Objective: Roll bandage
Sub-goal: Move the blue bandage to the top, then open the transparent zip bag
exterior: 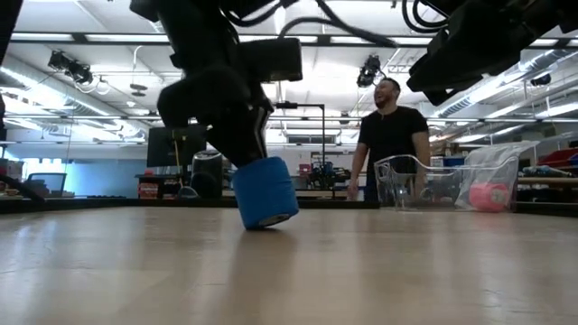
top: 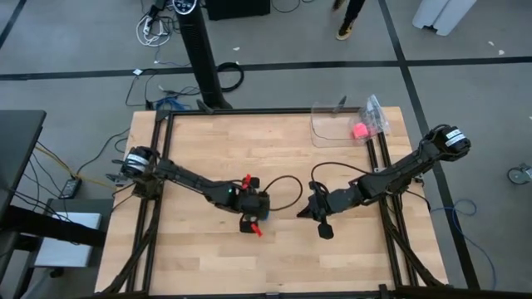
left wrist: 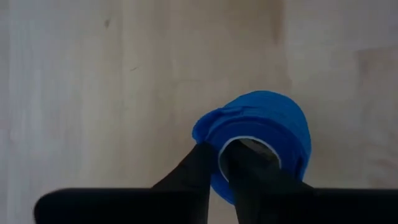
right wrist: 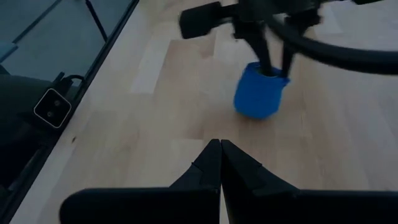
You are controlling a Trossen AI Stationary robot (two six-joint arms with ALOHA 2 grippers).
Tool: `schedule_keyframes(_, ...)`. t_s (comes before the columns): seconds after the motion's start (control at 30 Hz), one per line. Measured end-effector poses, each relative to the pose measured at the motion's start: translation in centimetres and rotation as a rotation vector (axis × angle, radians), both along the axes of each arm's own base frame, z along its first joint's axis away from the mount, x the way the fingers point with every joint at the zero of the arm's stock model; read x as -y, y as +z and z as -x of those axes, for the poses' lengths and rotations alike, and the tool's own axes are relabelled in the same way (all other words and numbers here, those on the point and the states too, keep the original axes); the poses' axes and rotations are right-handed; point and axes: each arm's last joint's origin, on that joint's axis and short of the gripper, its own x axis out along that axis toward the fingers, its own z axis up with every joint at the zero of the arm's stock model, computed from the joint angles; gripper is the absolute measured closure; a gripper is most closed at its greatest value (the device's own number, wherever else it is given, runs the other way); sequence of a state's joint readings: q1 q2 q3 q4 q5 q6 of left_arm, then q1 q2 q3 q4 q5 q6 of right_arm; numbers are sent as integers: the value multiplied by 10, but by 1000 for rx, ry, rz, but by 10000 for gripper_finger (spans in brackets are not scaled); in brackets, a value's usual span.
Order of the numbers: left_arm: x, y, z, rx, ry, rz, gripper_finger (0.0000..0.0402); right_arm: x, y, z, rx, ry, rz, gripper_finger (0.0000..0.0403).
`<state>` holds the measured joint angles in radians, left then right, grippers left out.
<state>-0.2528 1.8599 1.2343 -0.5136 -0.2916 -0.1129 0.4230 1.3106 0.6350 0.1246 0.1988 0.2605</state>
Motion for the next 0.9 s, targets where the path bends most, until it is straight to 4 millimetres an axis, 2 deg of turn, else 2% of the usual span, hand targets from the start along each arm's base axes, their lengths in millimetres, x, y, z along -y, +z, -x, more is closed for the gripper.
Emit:
schedule_keyframes(0.2, -3, 5, 3, -70, 24, -12, 316, -1, 0, 1, 5, -53, -10, 394)
schedule_keyframes(0.43, 0, 41, -5, -87, 2, -38, 264, -2, 1, 1, 9, -50, -8, 382)
schedule_keyframes(0.57, 2, 55, -11, -40, 2, -27, 246, -1, 1, 1, 12, -60, -2, 374)
schedule_keyframes(0.7, 12, 59, -15, 17, -24, -12, 234, -2, 1, 1, 14, -60, 5, 369)
schedule_keyframes(0.9, 37, 65, -18, 120, -153, -18, 229, -2, 1, 2, 16, -50, 16, 366)
